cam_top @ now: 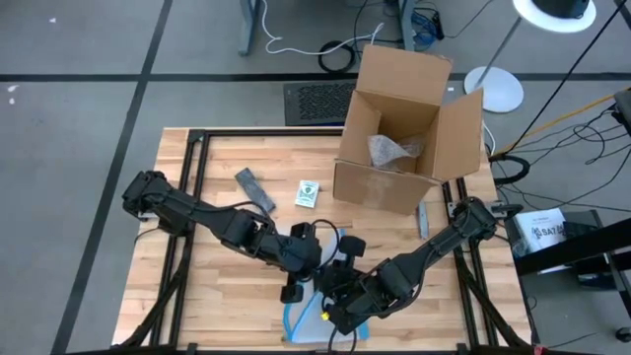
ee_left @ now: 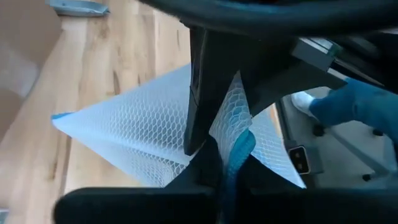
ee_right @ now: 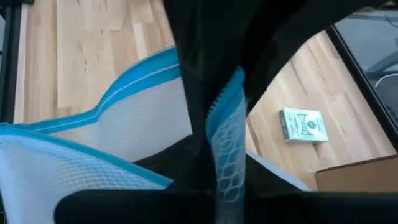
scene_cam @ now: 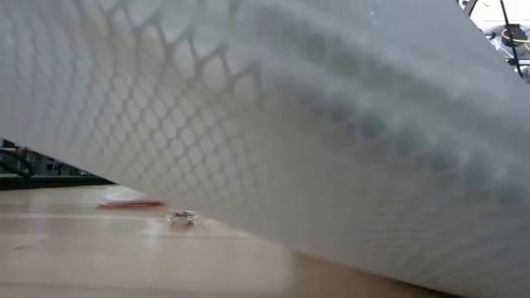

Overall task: Unpack boxes
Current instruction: Put the earphones into the transparent zip bag

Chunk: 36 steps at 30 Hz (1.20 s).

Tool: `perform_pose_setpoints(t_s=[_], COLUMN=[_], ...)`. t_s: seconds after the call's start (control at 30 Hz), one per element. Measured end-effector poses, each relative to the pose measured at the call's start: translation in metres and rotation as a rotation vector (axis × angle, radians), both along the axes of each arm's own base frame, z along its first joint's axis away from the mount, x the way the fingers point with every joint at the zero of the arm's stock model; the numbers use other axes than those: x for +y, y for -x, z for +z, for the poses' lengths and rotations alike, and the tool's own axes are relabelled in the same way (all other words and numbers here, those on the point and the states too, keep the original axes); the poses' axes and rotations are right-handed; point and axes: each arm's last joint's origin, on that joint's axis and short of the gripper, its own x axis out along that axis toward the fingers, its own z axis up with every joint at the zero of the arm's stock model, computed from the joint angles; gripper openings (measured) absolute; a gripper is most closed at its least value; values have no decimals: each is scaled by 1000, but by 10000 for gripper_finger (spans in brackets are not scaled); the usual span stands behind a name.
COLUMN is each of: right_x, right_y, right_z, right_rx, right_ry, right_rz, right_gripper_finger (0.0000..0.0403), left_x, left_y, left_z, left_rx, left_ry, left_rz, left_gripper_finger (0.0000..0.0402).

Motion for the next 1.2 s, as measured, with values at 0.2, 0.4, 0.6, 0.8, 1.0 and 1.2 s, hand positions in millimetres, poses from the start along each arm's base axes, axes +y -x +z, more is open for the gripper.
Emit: perform_pose_setpoints(t_s=[0.2, 0.4, 0.6, 0.8, 1.0, 1.2], right_x=[-3, -3, 2, 13, 26, 33], right_y=[8, 22, 39, 57, 69, 74], right_z=[0, -1, -2, -3, -3, -4], right_rx=[20, 48, 76, 99, 72, 65], right_ry=[28, 46, 54, 53, 33, 25], right_rz=[-59, -139, -196, -230, -228, -216], right_gripper_finger=[2, 1, 1, 0, 0, 0], left_x=[-2, -4, 5, 3, 3, 17], left_y=[7, 23, 43, 62, 72, 75], left_z=[4, 18, 5, -32, -88, -145], left_rx=[-9, -29, 154, 332, 414, 425], left_ry=[-22, -22, -204, -322, -349, -321], left_rz=[-7, -19, 113, 208, 252, 296], left_gripper_finger=[96, 202, 245, 246, 246, 246])
